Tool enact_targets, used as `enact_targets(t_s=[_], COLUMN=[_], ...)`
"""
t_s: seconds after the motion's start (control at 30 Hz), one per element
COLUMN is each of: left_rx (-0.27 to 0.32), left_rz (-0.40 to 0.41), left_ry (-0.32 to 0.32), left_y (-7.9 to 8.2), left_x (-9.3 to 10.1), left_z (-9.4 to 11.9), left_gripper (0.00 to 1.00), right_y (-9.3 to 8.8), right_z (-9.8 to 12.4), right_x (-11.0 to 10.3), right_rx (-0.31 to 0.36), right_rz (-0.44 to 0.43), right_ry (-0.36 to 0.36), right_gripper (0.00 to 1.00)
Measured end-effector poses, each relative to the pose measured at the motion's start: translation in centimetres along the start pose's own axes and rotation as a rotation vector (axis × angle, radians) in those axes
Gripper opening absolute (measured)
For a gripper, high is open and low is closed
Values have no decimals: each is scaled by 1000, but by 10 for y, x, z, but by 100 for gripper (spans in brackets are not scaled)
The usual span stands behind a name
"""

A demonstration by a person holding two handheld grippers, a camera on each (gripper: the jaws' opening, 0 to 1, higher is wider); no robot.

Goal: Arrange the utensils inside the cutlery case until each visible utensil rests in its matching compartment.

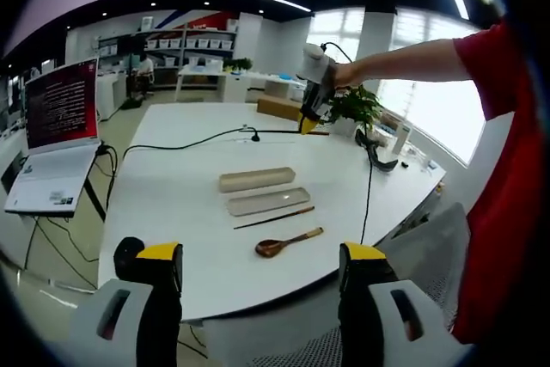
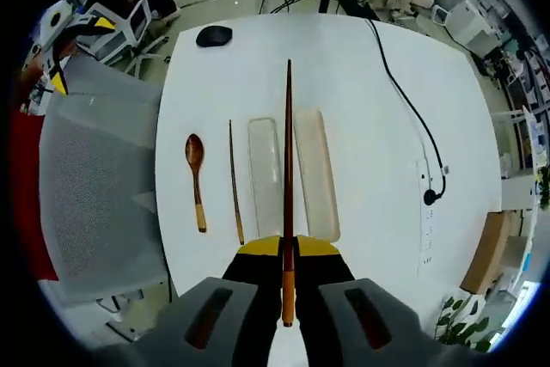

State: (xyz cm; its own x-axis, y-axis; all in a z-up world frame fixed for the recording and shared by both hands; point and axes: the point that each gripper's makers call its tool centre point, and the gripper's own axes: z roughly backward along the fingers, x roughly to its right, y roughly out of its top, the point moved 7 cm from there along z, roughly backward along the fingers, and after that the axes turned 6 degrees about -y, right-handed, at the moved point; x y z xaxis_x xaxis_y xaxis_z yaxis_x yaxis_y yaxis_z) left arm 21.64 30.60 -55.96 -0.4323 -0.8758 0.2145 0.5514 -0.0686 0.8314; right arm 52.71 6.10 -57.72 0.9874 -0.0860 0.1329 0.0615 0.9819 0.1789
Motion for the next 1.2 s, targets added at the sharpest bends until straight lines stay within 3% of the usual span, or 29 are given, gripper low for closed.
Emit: enact_targets(t_s=[0.8, 1.2], left_rx=[-39, -59], left_rz=[8, -15], left_ry=[-30, -32], left_y=[-1, -3], left_x=[-2, -3], left_z=[-11, -12], left_gripper=[76, 76], right_y=[5, 0], right_z=[-49, -53], right_x=[19, 22], right_rx=[37, 15], right_rz=[-22, 6], right_ry=[-50, -51], right_gripper=[0, 0])
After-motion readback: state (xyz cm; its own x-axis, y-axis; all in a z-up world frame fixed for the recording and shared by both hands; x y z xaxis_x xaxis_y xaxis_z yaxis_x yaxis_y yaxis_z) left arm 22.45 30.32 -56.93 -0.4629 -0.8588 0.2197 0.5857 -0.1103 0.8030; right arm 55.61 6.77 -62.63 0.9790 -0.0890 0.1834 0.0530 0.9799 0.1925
